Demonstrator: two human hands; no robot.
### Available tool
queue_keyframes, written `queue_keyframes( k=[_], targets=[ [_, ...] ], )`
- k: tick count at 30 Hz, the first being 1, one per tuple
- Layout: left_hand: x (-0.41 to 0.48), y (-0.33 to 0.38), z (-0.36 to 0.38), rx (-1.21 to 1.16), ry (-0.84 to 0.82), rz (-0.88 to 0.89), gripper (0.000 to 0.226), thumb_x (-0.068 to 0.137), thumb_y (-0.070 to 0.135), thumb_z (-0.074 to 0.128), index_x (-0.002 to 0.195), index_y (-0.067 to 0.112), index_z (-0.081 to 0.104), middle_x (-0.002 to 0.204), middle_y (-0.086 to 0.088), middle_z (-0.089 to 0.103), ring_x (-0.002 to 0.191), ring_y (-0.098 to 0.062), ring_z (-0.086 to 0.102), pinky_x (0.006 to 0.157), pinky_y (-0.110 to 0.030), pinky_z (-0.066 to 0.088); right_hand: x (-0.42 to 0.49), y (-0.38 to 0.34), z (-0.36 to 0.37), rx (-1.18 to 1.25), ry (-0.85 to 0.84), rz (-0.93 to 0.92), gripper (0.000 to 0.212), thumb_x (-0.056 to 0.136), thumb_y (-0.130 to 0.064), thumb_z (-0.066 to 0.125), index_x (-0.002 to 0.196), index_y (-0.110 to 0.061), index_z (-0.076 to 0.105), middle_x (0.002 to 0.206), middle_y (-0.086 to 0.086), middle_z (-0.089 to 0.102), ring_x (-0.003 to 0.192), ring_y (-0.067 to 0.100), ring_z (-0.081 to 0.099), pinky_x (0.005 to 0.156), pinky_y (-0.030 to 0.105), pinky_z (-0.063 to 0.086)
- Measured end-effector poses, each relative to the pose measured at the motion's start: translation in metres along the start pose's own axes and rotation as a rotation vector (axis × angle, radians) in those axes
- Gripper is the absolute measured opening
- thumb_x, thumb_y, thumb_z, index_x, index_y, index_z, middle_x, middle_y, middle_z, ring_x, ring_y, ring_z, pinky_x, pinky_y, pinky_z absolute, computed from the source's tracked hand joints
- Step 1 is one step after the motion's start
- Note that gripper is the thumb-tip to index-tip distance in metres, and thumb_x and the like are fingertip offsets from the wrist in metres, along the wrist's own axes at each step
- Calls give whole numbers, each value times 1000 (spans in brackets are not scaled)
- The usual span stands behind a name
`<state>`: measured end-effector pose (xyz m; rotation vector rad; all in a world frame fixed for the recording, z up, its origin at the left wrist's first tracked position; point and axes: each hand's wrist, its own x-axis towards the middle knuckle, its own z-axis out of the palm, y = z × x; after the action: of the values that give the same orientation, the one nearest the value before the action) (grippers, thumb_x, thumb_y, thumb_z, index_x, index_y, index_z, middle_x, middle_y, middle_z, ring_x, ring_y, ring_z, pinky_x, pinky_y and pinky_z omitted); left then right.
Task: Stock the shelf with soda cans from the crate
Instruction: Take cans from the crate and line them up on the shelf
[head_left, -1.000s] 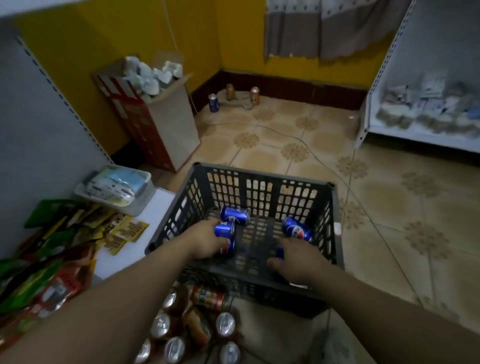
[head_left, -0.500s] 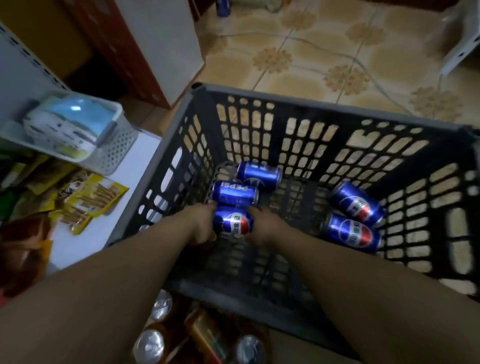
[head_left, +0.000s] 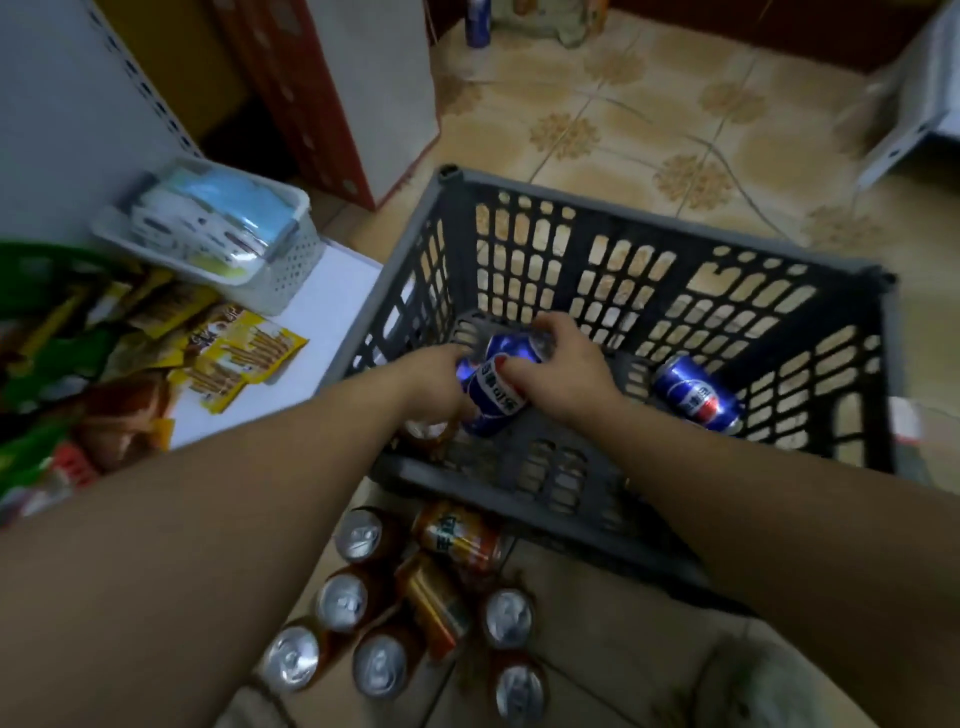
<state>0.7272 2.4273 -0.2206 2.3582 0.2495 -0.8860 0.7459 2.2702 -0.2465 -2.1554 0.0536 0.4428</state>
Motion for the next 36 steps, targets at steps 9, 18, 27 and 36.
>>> queue_keyframes(
  k=[9,18,27,36],
  targets=[
    [-279,48,-59,-642,465,205,60,60,21,85,111,15,55,102,-5,67,86,-19,67,77,-31,56,-187,-208,-83,445,134,-279,46,61,-51,71,99,-28,60,96,-1,67,90,17,65,86,41,54],
    [-539,31,-83,-880,933,331,46,72,7,77,112,7,54,104,-6,64,89,-19,64,77,-30,54,-400,-366,-83,514,42,-753,34,86,-28,71,116,-16,60,107,2,63,89,10,61,74,22,52],
    [-685,-45,-88,-877,1108,308,51,80,11,72,123,18,45,108,-1,59,95,-20,64,83,-33,54,-515,-453,-12,299,-405,-839,74,78,-24,78,137,-36,35,128,3,50,105,26,59,82,45,57],
    [-750,-156,-122,-451,1282,-131,57,86,35,66,137,18,46,132,-2,56,115,-18,55,95,-33,44,-549,-523,82,366,-554,-904,83,77,-18,78,142,-33,28,130,3,49,112,26,55,96,49,50]
  ],
)
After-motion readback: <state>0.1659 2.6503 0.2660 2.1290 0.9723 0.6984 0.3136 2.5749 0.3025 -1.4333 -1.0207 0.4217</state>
